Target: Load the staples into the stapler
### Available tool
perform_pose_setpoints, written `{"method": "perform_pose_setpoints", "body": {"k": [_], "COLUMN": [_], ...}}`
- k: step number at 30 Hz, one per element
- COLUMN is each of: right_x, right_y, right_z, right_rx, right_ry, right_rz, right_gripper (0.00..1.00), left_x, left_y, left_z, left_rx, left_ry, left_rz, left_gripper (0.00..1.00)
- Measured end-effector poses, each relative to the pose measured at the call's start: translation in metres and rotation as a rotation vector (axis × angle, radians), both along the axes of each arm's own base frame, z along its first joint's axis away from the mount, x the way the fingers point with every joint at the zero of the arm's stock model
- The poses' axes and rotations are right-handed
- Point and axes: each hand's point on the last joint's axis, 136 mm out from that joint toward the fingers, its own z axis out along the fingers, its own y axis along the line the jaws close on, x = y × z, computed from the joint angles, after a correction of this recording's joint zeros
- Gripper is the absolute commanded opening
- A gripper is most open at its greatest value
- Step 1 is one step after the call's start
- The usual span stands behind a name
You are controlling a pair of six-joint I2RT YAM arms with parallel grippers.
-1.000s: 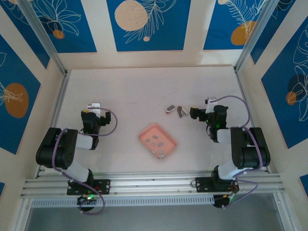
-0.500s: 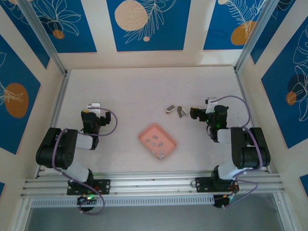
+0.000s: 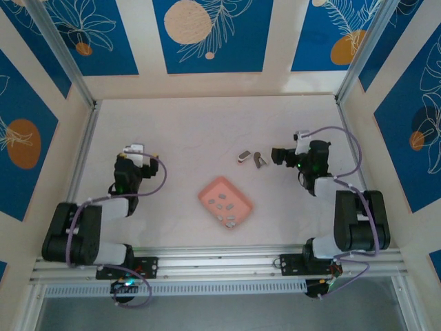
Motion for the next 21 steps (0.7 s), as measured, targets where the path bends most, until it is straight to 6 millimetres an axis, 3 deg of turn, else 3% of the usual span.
{"method": "perform_pose_setpoints", "body": {"k": [4, 7, 12, 16, 21], "right_x": [0.01, 0.009, 0.002, -0.003, -0.025], "right_y": [0.017, 0.034, 0.083, 0.124, 0.153], "right_z": [0.05, 0.077, 0.104, 0.088, 0.03], "right_rx": [-0.044, -0.096, -0.228, -0.375, -0.513], "right_ry": [-0.044, -0.062, -0.077, -0.061, -0.019], "right_rz": [0.128, 0.261, 0.578, 0.818, 1.101], "right_gripper": [0.99, 0.99, 1.0, 0.91, 0.75], "left_x": [0.0, -0.004, -0.024, -0.046, -0.063], "left_y": [-0.024, -0.046, -0.082, -0.108, -0.121], "left_z": [0.049, 0.075, 0.079, 0.064, 0.052], "left_rx": [-0.027, -0.038, -0.019, 0.002, 0.036], "left_ry": [-0.048, -0.051, 0.023, 0.097, 0.13], "left_rz": [-0.136, -0.269, -0.507, -0.679, -0.789], "left_gripper": [0.83, 0.8, 0.68, 0.65, 0.65]}}
